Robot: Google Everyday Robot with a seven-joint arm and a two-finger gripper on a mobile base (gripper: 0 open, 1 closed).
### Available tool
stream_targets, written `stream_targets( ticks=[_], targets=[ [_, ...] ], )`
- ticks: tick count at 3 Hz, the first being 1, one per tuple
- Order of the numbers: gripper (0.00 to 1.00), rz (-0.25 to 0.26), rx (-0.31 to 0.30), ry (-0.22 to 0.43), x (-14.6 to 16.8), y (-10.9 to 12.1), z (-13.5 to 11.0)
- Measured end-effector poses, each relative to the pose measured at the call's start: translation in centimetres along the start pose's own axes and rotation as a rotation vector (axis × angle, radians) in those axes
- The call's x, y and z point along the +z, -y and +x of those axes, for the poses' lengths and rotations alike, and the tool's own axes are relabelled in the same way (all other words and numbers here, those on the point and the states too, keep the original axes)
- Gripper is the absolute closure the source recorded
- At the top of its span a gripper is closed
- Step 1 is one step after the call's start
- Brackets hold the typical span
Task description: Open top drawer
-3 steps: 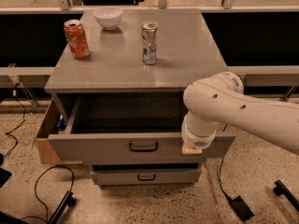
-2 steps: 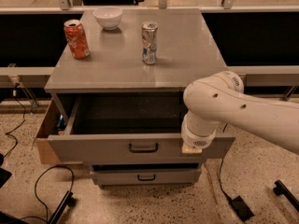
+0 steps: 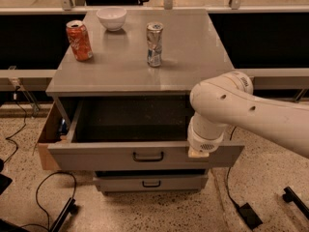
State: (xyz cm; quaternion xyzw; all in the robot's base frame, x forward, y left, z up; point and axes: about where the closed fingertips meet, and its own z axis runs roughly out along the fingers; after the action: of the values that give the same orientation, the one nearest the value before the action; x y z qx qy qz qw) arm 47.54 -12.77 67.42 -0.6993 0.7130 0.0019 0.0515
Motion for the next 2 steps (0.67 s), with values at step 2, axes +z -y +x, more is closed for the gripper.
stream_targets(
  ticks=[2],
  targets=[
    [0.04, 0.000, 0.000, 0.000, -0.76, 0.05, -0.06]
  ],
)
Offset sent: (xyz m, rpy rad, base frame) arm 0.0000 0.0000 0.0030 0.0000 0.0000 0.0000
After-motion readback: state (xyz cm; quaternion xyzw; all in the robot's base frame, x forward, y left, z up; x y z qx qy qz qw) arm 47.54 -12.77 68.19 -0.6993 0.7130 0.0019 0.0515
